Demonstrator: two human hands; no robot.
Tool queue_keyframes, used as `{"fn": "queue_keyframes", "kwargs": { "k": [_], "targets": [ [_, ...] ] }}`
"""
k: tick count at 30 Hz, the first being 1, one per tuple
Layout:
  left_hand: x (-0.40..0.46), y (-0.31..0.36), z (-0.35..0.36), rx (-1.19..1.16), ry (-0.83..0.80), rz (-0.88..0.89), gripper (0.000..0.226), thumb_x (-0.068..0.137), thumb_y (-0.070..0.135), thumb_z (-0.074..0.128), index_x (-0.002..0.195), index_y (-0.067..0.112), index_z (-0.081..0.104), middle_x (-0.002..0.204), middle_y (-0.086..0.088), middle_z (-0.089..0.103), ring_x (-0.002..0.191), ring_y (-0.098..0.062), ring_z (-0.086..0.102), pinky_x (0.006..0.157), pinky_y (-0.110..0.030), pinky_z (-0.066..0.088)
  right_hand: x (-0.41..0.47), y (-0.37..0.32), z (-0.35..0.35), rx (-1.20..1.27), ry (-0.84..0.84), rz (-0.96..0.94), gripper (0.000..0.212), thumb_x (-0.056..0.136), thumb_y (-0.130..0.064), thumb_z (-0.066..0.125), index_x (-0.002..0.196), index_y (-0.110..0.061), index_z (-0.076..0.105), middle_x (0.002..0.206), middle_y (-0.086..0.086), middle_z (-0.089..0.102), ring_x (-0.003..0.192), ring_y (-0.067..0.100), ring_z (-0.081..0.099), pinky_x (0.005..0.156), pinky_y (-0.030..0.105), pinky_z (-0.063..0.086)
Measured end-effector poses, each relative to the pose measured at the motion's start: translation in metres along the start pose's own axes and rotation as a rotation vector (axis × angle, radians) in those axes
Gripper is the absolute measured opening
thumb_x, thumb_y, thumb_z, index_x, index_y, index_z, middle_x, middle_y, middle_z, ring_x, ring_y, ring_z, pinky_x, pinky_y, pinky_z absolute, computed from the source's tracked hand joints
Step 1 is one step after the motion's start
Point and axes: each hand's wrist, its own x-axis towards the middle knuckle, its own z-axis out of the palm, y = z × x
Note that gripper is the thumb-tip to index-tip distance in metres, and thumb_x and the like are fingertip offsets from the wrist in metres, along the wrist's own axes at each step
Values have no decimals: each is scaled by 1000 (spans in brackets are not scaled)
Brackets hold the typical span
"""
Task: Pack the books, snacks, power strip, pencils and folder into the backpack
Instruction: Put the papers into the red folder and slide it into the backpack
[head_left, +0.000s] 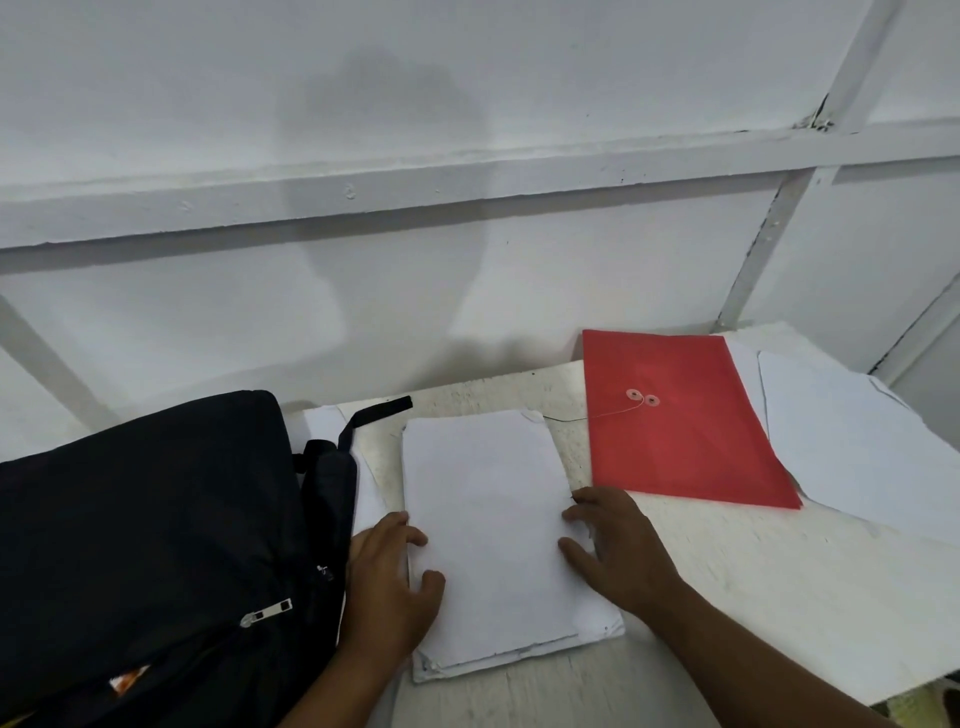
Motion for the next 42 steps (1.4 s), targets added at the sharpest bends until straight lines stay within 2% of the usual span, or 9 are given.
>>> {"fn": "queue_keyframes", "kwargs": {
  "k": [6,11,15,19,25,32,35,40,42],
  "targets": [
    [-2,1,-1,41,-27,-2,38,61,39,49,89,22,69,122,3,62,112,-24,52,99,-34,37,-1,-1,-1,29,7,29,38,77,-46,65,99,-16,75,113,1,67,108,9,55,95,23,41],
    [-1,8,0,64,-65,-67,31,62,38,45,74,18,65,119,-5,66,106,-33,58,93,-38,41,-5,-8,-2,45,-28,108,37,76,-42,71,102,-17,74,120,0,66,115,10,54,100,13,30],
    [-2,17,-1,82,-121,-129,13,65,30,50,78,29,54,133,-1,60,123,-30,48,102,-48,41,-12,-12,-2,45,-60,163,35,80,-35,77,111,-18,73,131,0,62,124,14,53,105,17,28],
    [5,25,-3,79,-167,-186,16,80,23,65,91,28,54,138,3,52,132,-26,38,106,-40,35,-17,-16,-3,41,-35,222,36,85,-34,75,120,-26,69,138,-7,55,131,11,47,109,17,25],
    [16,67,10,58,-83,15,30,78,14,72,105,24,61,128,0,56,127,-26,42,98,-32,33,-19,-14,-32,150,140,200,23,84,-29,78,106,-28,71,112,-29,59,105,-14,54,93,1,35],
    [30,151,81,-53,-181,154,29,85,18,72,111,26,62,113,19,53,115,-9,43,97,-23,30,-19,49,-96,122,272,154,19,80,-15,79,97,-22,75,104,-18,66,100,-4,60,89,8,44],
    [31,192,123,-71,-249,178,30,82,23,69,110,28,62,112,17,54,113,-9,45,97,-25,35,-23,87,-136,120,341,159,18,78,-17,73,96,-18,75,103,-13,68,101,-1,61,94,8,42],
    [41,259,191,-32,-311,277,35,74,20,68,109,24,66,111,14,58,113,-16,53,101,-30,38,-40,153,-200,124,377,248,26,80,-2,77,100,-18,73,103,-11,69,100,1,62,84,12,48],
    [43,288,212,-13,-345,250,40,73,29,63,113,23,66,116,9,62,118,-20,53,103,-32,38,-50,176,-221,90,361,327,28,80,-7,77,103,-21,72,107,-12,68,105,5,61,92,20,48]
  ]
}}
